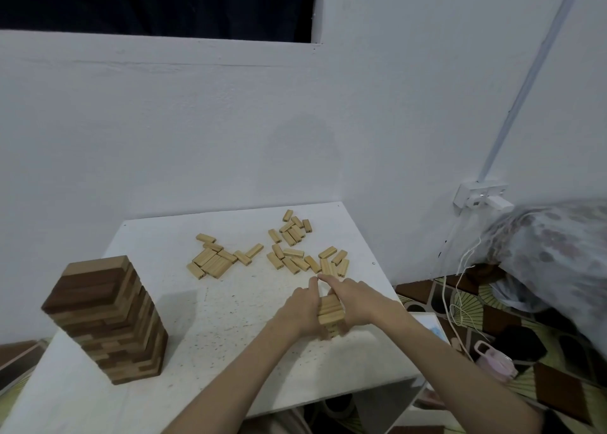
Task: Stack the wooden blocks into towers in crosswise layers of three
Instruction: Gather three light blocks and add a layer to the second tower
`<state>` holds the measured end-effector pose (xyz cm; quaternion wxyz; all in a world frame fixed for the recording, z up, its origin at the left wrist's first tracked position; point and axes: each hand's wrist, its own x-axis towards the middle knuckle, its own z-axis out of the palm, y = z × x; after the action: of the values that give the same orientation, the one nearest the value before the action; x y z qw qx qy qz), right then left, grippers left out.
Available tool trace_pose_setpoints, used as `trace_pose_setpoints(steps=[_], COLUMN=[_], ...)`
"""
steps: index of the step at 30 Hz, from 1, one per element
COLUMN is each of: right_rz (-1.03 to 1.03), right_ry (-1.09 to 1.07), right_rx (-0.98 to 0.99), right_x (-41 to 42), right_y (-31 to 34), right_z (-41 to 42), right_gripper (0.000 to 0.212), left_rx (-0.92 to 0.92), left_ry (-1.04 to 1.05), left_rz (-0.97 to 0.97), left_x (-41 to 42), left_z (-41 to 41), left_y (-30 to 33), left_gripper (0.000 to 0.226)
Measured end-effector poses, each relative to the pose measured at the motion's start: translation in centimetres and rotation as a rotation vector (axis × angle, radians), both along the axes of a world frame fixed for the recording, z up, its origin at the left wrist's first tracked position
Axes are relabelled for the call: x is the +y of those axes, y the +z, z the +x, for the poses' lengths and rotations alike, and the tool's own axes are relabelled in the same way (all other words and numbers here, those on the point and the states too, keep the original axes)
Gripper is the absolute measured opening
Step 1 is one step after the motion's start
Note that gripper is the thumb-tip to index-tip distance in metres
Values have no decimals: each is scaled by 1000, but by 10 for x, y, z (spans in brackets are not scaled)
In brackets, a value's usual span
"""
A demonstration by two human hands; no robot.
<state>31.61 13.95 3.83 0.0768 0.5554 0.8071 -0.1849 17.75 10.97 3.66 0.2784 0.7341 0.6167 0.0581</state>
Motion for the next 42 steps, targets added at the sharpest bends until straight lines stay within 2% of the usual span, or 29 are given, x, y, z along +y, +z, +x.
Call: trace_pose_setpoints(steps=[5, 13, 16, 17, 19, 21, 24, 27, 32, 38, 42], right_rz=[8, -57, -128, -150, -180, -182, -259, -428, -600, -621, -640], right_ry=[18, -8, -55, -87, -158, -245, -454, -605, -709, -718, -694], right_rx=[15, 46, 60, 72, 105, 176, 485, 712, 816, 779, 788], right_x=[0, 1, 2, 4, 8, 12, 13, 7, 1, 6, 6], right_y=[0, 1, 15, 21, 33, 42, 47, 45, 37, 30, 33], right_z=[0, 1, 7, 12, 21, 27, 23, 11, -6, -11, -17], right_gripper=[120, 121, 126, 125, 112, 90, 66, 76, 92, 99, 91], left_rx=[-20, -55, -156, -193, -299, -530, -916, -1121, -1237, -1278, -1295], left_ry=[-4, 3, 16, 41, 136, 289, 517, 630, 732, 744, 767], left_rz=[4, -45, -135, -153, -201, -324, -553, -697, -790, -785, -798], left_x=[-5, -3, -1, 1, 6, 12, 15, 11, 6, 0, -1], left_z=[2, 2, -9, -15, -28, -37, -37, -29, -18, -9, -5], left_y=[8, 4, 12, 17, 27, 33, 38, 38, 37, 47, 51], left_gripper=[98, 108, 128, 128, 115, 102, 91, 94, 92, 82, 82])
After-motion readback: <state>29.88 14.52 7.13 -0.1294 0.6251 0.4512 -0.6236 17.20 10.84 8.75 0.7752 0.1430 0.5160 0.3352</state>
